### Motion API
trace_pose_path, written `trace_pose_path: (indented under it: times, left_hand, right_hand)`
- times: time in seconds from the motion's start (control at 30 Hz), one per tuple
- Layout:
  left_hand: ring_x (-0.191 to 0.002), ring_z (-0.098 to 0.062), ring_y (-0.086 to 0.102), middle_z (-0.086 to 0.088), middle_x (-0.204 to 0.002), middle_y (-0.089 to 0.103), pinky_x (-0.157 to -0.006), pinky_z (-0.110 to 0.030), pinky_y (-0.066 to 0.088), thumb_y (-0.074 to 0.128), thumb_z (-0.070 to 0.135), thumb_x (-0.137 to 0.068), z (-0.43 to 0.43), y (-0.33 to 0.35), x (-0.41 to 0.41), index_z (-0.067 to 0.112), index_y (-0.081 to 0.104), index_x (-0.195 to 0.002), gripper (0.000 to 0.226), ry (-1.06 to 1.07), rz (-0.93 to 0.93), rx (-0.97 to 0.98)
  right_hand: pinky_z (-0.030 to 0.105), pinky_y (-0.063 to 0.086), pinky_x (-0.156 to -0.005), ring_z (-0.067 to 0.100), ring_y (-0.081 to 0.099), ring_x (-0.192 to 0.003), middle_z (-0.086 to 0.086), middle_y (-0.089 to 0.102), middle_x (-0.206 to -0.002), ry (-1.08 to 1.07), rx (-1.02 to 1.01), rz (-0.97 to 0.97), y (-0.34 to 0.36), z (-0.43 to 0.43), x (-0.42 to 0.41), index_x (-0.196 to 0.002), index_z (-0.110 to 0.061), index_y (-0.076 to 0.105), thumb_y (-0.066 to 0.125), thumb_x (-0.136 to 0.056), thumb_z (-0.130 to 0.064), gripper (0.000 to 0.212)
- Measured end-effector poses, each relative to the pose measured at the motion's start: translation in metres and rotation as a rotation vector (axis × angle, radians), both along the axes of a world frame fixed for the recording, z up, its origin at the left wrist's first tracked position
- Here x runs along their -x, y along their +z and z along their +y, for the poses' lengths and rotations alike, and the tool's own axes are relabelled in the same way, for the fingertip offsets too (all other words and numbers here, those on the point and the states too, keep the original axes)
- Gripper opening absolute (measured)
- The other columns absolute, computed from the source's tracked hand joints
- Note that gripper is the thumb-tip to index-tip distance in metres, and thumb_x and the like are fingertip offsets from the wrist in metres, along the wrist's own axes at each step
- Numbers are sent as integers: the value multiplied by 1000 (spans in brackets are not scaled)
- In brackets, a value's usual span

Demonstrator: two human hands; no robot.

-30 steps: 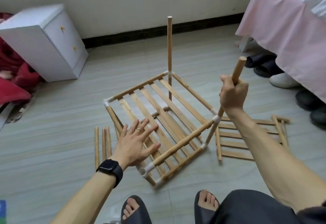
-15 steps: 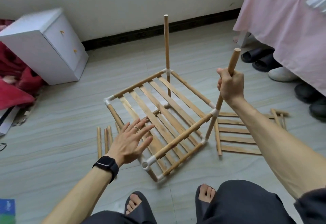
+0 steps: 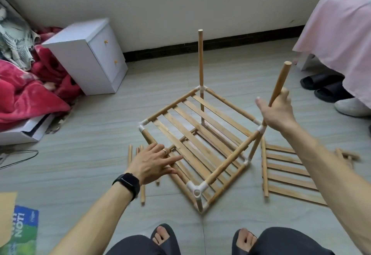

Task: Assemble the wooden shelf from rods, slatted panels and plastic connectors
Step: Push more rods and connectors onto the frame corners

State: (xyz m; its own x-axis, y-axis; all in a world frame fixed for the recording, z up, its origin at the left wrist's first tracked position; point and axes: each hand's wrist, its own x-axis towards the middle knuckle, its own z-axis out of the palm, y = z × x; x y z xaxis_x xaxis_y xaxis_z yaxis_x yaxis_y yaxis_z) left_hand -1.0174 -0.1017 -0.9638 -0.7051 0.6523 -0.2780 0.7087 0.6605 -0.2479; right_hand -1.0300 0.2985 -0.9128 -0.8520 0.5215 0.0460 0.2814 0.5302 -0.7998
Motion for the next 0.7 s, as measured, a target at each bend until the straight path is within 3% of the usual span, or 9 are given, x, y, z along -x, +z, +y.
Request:
trace_pose_path:
  times: [0.07, 0.13, 0.27, 0.37, 0.47, 0.53, 0.6, 0.63, 0.7]
  left_hand:
    - [-126, -21, 41, 3, -134, 54, -112, -37, 30, -15, 75, -81, 16, -5, -1, 47, 23, -155, 87, 4, 20, -36]
    - [-126, -21, 42, 4, -132, 56, -110, -38, 31, -10, 79, -82, 31, -10, -1, 44, 40, -144, 87, 76, 32, -93]
    - [-116, -18, 46, 6, -118, 59, -101, -36, 35, 11, 83, -86, 74, -19, -8, 37, 57, -122, 74, 181, 0, -242]
    - [-110, -16, 49, 7, -111, 59, -91, -33, 40, 30, 74, -95, 95, -23, -13, 35, 58, -115, 52, 180, -97, -380]
    - [-125, -18, 47, 6, -130, 56, -105, -37, 40, 30, 66, -99, 82, -24, -8, 33, 60, -118, 48, 83, -3, -380]
    - [-149, -23, 26, 2, -158, 37, -121, -46, 22, 25, 69, -98, 60, -22, -1, 32, 62, -123, 57, 121, 81, -300]
    - [-156, -24, 5, 4, -168, 13, -125, -52, 7, 18, 73, -97, 34, -23, 5, 35, 61, -123, 63, 240, 72, -254]
    - [-156, -24, 6, 5, -169, 6, -124, -52, 10, 11, 73, -95, 23, -24, 5, 36, 60, -118, 66, 287, 48, -256]
    - [-142, -21, 36, 10, -170, 0, -110, -43, 36, 1, 72, -89, 11, -29, -1, 36, 51, -104, 64, 340, -4, -350]
  right_hand:
    - [54, 31, -116, 37, 33, -139, 17, 33, -149, 40, -41, -64, -12, -18, -22, -152, -16, 20, 65, -92, -50, 82]
    - [54, 23, -121, 32, 22, -147, 14, 23, -159, 169, -74, -34, -31, -47, -57, -157, -20, 16, 64, -90, -56, 89]
    - [46, 14, -123, 23, 2, -154, -1, 6, -167, 469, -429, -172, -83, -102, -121, -156, -42, 23, 30, -89, -80, 77]
    - [50, 17, -121, 24, 16, -154, -1, 30, -163, 489, -617, -147, -100, -113, -127, -146, -44, 47, 18, -97, -64, 61]
    - [53, 35, -111, 28, 46, -139, 2, 61, -138, 398, -631, 6, -103, -89, -115, -105, -32, 75, 31, -100, -49, 48]
    - [53, 39, -108, 31, 48, -136, 5, 65, -132, 382, -684, 13, -105, -67, -107, -93, -29, 76, 33, -100, -49, 48]
    - [56, 33, -112, 31, 41, -140, 5, 62, -135, 376, -734, -49, -104, -48, -98, -94, -31, 76, 28, -100, -52, 53]
    - [55, 28, -114, 29, 34, -145, 4, 57, -140, 373, -735, -106, -103, -41, -94, -97, -34, 75, 23, -100, -53, 56]
    - [53, 15, -118, 22, 15, -151, -1, 43, -152, 362, -693, -223, -101, -31, -86, -105, -38, 69, 13, -99, -55, 59]
